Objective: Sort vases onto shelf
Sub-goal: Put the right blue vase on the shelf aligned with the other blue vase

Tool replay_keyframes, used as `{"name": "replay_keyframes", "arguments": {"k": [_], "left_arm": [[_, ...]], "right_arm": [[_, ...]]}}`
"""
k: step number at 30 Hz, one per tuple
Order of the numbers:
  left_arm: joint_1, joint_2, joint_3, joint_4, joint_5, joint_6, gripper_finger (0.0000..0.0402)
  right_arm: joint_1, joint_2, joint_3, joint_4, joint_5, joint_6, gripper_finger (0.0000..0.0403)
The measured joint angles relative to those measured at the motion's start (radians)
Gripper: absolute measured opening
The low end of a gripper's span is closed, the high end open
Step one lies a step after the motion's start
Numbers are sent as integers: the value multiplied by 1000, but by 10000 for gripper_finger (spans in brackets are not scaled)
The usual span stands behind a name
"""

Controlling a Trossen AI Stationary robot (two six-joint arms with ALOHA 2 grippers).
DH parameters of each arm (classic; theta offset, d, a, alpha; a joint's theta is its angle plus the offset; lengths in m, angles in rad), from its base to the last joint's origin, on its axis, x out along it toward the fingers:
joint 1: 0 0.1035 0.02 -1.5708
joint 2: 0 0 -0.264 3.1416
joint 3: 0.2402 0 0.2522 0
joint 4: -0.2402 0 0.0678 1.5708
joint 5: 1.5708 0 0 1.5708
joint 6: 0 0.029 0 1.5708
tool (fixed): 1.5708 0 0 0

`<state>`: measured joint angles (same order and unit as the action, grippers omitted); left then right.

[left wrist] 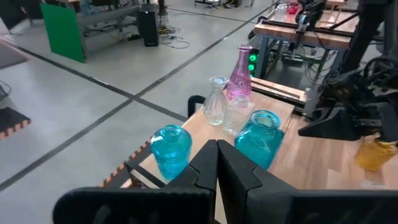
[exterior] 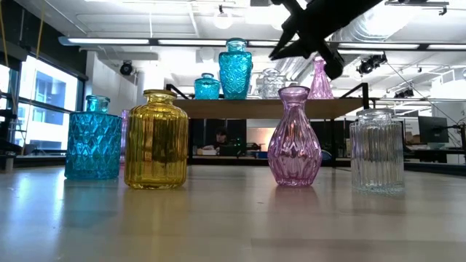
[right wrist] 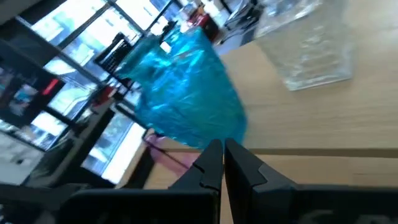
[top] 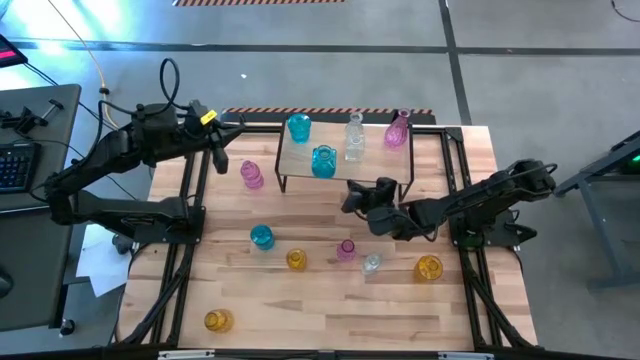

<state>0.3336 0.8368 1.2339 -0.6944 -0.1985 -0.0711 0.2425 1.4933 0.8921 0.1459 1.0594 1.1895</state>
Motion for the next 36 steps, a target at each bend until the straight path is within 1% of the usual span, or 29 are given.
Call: {"name": "replay_keyframes", "arguments": {"k": [4, 8, 11, 15, 19, 22, 26, 30, 36], "left_arm": [[0, 0, 0, 0, 56, -25, 0], [0, 0, 0, 0, 61, -26, 0], [0, 0, 0, 0, 61, -30, 0], [0, 0, 0, 0, 72, -33, 0], [0, 0, 0, 3, 77, -33, 0], [0, 0, 0, 4, 77, -33, 0], [0, 0, 0, 6, 77, -32, 0], [0, 0, 0, 12, 77, -33, 0], [0, 0, 0, 18, 77, -33, 0]], "right_arm": [[-19, 0, 0, 113, -37, -51, 0], [-31, 0, 0, 170, -45, -72, 0], [-33, 0, 0, 173, -83, -40, 0], [-33, 0, 0, 173, -176, 11, 0], [-41, 0, 0, 172, -170, 17, 0], [-68, 0, 0, 172, -171, 17, 0], [-111, 0, 0, 171, -246, 2, 0], [-121, 0, 4, 173, -262, -10, 0], [-163, 0, 4, 173, -351, -22, 0]]}}
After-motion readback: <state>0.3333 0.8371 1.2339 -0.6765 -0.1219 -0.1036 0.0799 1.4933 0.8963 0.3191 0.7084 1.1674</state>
